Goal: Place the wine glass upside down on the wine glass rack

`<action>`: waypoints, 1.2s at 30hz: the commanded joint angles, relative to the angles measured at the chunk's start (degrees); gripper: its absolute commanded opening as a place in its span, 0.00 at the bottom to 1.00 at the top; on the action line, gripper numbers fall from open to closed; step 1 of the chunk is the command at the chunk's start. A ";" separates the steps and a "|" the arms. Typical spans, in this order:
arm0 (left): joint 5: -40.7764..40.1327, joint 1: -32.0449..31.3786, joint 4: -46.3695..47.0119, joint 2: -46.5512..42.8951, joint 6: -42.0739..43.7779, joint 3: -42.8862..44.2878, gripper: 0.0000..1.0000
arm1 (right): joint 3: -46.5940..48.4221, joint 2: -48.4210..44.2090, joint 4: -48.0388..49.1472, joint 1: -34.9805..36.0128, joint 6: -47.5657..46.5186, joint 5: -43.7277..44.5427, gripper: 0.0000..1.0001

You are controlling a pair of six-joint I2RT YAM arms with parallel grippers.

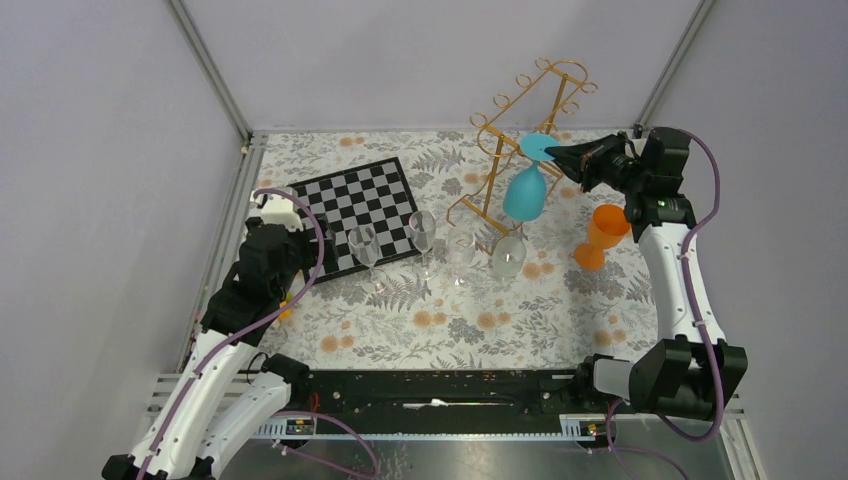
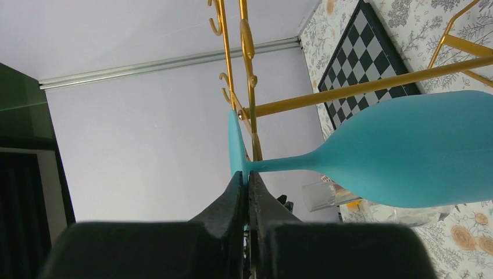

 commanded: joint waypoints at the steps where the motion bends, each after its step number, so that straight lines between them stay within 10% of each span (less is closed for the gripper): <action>1: -0.95 0.27 1.70 -0.62 -0.49 1.43 0.99 | 0.40 -2.51 2.97 -0.09 0.83 -1.12 0.00; 36: -1.23 0.27 1.65 -1.49 -0.24 0.26 0.99 | 2.17 -0.75 2.77 2.28 1.01 1.87 0.00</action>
